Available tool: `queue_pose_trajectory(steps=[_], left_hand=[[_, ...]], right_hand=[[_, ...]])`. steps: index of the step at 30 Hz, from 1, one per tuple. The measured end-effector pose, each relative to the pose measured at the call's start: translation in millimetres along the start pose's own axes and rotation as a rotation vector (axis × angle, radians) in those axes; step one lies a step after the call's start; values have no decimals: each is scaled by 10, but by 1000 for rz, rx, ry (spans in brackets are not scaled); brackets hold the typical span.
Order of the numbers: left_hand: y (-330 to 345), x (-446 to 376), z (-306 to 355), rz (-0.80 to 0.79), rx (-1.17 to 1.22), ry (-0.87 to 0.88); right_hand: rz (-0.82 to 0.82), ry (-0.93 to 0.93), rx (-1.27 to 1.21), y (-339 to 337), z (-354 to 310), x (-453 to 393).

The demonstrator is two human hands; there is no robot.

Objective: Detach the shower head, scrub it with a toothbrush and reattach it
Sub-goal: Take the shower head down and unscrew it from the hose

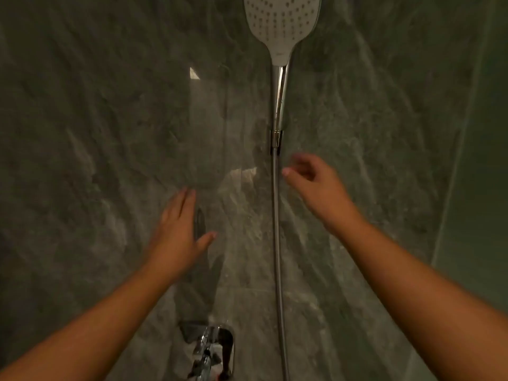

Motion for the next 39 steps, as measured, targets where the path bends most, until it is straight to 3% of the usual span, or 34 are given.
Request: queue_pose_trajectory(steps=[8,22,39], left_hand=[[108,-324,343,67,-45,98],[379,-349,285,11,-102,77],[331,-355,307,-9,-101,68]], right_hand=[[147,-68,-142,28,-239,-743],[27,-167,-157,48,-397,-1202],[35,-188,-215,-119,-760,-1220]])
Point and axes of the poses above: each hand's wrist, its own x-axis away from the middle knuckle, its own y-axis out of the palm, z = x × y, the point moved 5 cm from there along -x, towards the middle knuckle, and after that the axes turned 7 degrees about -y, right-handed, at the moved point
